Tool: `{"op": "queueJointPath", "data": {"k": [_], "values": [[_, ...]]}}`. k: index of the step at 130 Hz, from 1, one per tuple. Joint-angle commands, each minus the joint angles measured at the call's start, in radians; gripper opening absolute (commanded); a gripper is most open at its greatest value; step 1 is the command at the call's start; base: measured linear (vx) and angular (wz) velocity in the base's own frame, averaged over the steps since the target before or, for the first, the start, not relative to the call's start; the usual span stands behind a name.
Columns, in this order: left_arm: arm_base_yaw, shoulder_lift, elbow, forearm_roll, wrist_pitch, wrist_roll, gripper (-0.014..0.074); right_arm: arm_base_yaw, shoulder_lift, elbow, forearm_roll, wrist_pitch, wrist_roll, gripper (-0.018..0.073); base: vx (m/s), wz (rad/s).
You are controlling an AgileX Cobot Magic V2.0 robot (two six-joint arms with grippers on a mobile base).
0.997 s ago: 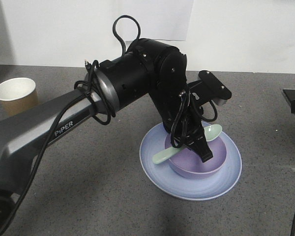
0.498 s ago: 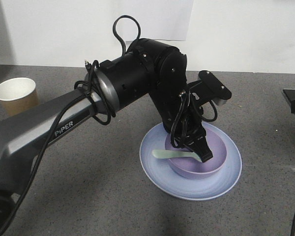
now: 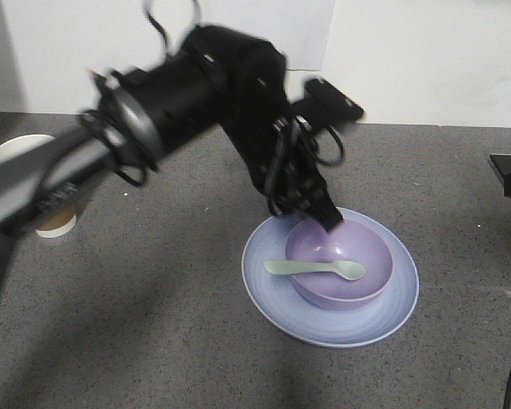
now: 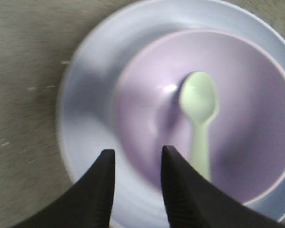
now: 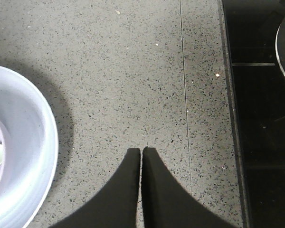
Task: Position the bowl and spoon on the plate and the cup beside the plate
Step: 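Lower the spoon into the bowl and open the left gripper, then move the left gripper back over the paper cup rim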
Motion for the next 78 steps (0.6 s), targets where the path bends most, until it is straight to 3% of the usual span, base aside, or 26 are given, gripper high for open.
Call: {"op": "queueJointPath", "data": {"k": [1,78], "values": [[0.055,-0.115,-0.032,0.001,-0.045,-0.054,0.0244,-0.006,-0.024,-0.026,0.002,-0.047,-0.012,-0.0001,0.00,0.00],[0.545,-0.311,-0.025,0.012,-0.031,-0.145,0.0267,-0.006,-0.024,-0.026,0.002,-0.044,-0.012,-0.0001,0.00,0.00]]}}
